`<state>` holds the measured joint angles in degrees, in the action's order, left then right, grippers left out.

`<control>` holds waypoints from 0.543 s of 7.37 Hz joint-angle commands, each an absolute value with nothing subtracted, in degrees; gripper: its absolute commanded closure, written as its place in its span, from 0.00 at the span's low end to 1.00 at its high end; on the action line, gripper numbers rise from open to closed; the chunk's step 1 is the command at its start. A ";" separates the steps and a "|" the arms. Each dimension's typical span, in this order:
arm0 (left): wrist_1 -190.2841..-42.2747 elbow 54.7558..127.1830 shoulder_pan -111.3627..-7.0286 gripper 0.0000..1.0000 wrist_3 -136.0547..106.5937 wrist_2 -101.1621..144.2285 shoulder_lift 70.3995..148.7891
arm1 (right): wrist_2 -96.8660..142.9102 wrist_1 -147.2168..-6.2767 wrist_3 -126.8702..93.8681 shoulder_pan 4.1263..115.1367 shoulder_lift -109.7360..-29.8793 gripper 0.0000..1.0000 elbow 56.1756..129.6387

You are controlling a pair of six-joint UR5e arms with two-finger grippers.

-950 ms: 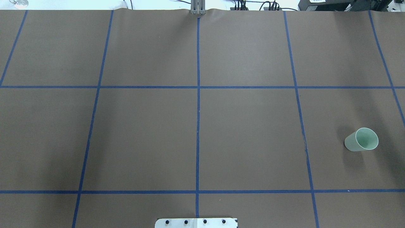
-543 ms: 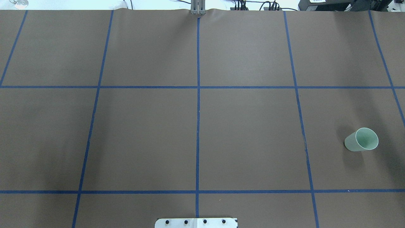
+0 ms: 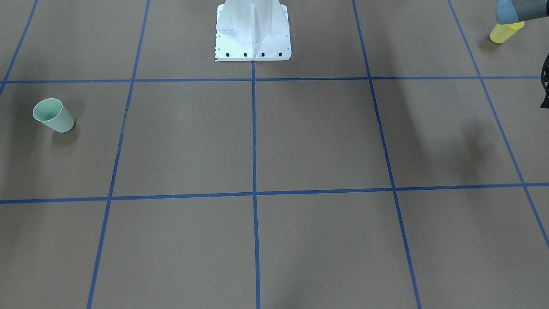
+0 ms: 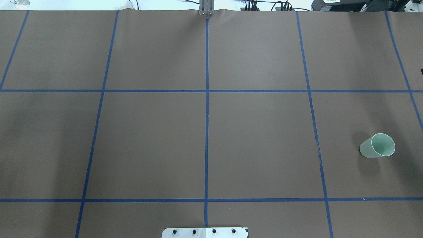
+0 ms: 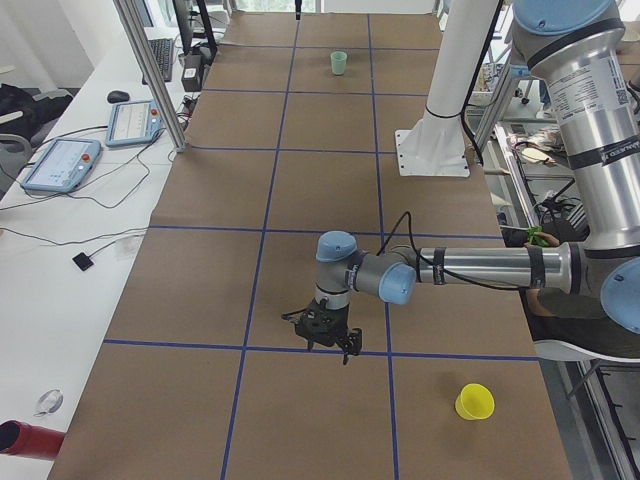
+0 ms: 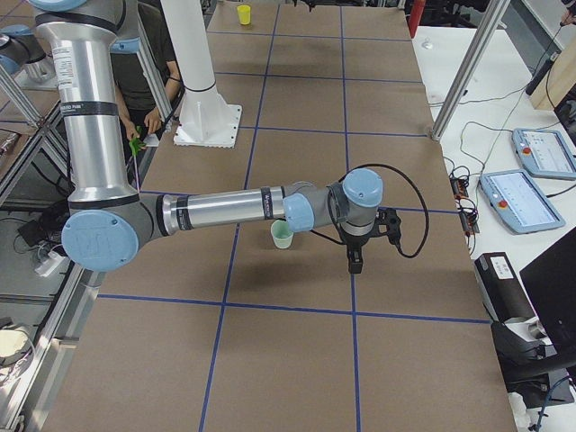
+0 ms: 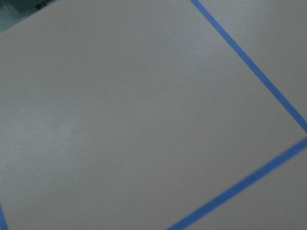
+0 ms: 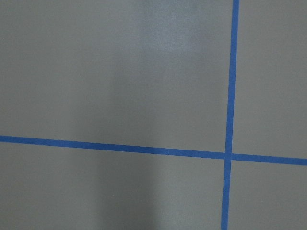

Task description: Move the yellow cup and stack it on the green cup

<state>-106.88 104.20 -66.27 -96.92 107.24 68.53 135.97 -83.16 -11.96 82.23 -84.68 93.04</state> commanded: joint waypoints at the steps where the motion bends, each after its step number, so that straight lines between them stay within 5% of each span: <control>1: -105.05 104.24 -61.99 0.00 -110.06 106.09 66.01 | 139.47 -82.97 -11.95 82.18 -84.64 0.00 93.78; 4: -87.66 107.05 -55.64 0.00 -125.39 104.50 66.01 | 139.92 -82.97 -11.87 82.09 -84.55 0.00 95.88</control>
<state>-93.61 106.24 -57.10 -120.31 104.81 66.06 139.71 -82.97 -11.90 82.11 -84.57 94.68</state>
